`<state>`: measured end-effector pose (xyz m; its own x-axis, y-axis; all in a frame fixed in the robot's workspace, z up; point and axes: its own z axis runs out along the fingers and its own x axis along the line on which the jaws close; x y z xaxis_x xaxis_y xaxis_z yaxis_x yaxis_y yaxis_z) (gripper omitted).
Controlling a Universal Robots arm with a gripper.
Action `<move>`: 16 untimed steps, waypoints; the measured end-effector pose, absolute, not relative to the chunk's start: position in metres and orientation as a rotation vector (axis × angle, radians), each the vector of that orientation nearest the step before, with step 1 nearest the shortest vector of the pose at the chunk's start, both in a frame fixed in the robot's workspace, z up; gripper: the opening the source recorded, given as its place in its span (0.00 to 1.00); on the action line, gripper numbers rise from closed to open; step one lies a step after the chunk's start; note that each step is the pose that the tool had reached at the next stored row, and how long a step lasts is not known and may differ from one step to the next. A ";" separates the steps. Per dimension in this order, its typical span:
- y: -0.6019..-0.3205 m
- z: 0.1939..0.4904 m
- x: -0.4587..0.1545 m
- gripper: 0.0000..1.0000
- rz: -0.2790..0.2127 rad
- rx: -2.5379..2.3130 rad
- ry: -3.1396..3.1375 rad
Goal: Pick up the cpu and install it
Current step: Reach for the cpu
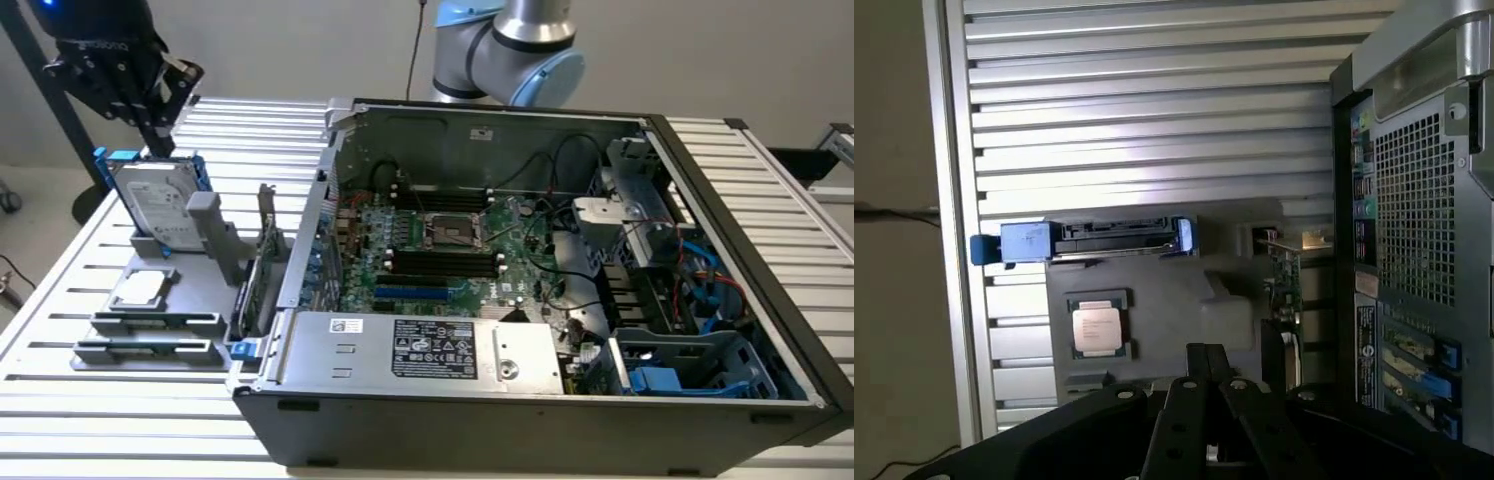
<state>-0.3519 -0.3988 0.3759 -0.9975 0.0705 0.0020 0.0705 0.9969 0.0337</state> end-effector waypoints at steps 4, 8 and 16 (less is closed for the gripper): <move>-0.399 0.373 -0.370 0.11 -0.050 -0.111 -3.138; -0.399 0.369 -0.388 0.11 -0.047 -0.111 -3.137; -0.399 0.360 -0.425 0.11 -0.044 -0.111 -3.137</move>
